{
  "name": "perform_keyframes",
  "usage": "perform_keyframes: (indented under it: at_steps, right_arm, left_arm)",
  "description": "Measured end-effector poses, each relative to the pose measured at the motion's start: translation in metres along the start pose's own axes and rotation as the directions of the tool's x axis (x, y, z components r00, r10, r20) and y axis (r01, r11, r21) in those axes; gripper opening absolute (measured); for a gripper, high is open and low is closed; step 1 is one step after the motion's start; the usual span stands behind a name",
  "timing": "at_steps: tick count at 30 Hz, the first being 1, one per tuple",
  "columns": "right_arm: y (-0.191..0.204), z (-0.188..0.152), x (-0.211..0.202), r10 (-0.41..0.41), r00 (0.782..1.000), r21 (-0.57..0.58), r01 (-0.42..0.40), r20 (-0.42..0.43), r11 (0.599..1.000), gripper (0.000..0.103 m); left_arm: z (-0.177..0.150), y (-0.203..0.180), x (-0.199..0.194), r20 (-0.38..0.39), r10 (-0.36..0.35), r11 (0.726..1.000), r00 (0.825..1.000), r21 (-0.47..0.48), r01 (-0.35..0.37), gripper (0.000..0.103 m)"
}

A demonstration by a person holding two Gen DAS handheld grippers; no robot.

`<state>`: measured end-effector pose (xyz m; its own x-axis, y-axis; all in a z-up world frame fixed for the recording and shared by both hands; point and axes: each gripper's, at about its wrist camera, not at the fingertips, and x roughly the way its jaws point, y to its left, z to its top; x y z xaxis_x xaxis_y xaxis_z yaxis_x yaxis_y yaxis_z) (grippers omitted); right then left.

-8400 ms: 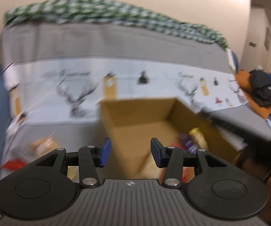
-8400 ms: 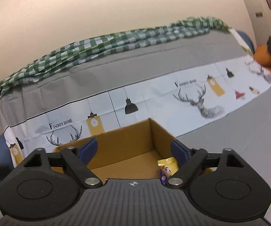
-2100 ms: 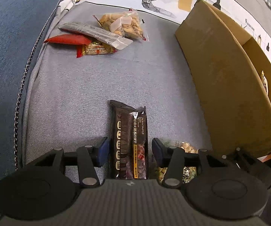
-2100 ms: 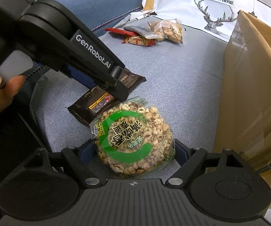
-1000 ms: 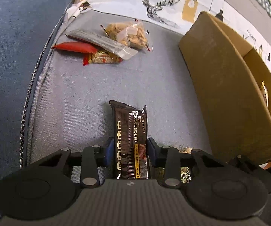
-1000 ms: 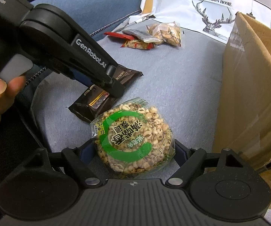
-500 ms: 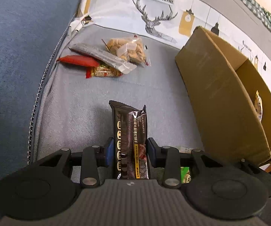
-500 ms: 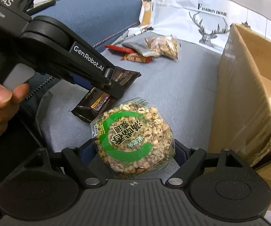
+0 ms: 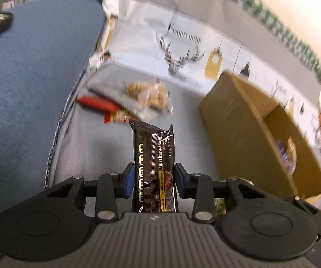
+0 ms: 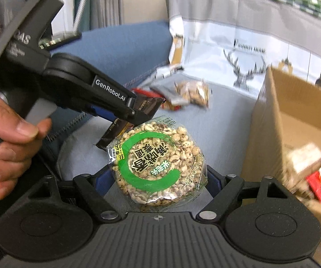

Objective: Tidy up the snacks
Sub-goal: 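Carry both snacks over the box and open both tools to drop them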

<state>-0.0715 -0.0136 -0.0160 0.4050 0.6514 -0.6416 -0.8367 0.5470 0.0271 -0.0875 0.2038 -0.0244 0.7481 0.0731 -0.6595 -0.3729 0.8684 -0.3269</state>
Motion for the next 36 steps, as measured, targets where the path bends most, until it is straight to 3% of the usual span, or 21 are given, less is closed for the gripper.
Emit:
perform_keyframes:
  at_steps: [4, 8, 14, 24, 30, 36]
  right_arm:
    - [0.001, 0.006, -0.018, -0.001, 0.998, -0.018, 0.002, 0.065, 1.000, 0.084]
    - [-0.005, 0.014, -0.037, 0.013, 0.991, 0.003, -0.014, 0.133, 1.000, 0.084]
    - [-0.021, 0.025, -0.053, 0.016, 0.974, 0.058, -0.030, 0.224, 0.998, 0.084]
    - [-0.064, 0.039, -0.049, -0.036, 0.954, 0.182, -0.019, 0.297, 0.983, 0.084]
    - [-0.097, 0.047, -0.055, -0.148, 0.920, 0.271, 0.047, 0.364, 0.961, 0.084]
    - [-0.141, 0.043, -0.060, -0.270, 0.896, 0.399, 0.116, 0.354, 0.910, 0.084]
  left_arm:
    - [0.001, 0.008, -0.017, 0.091, -0.053, 0.997, 0.994, -0.051, 0.058, 0.041]
    - [0.001, 0.009, -0.023, 0.124, -0.070, 0.995, 0.990, -0.065, 0.078, 0.041]
    - [0.000, -0.001, -0.025, 0.137, -0.065, 0.998, 0.988, -0.016, 0.068, 0.041]
    - [0.013, -0.013, -0.024, 0.116, -0.025, 0.998, 0.993, -0.057, 0.032, 0.041]
    - [0.042, -0.059, -0.024, 0.159, -0.036, 0.998, 0.987, -0.048, 0.044, 0.041]
    - [0.073, -0.132, -0.005, 0.193, -0.083, 0.996, 0.978, 0.028, 0.079, 0.041]
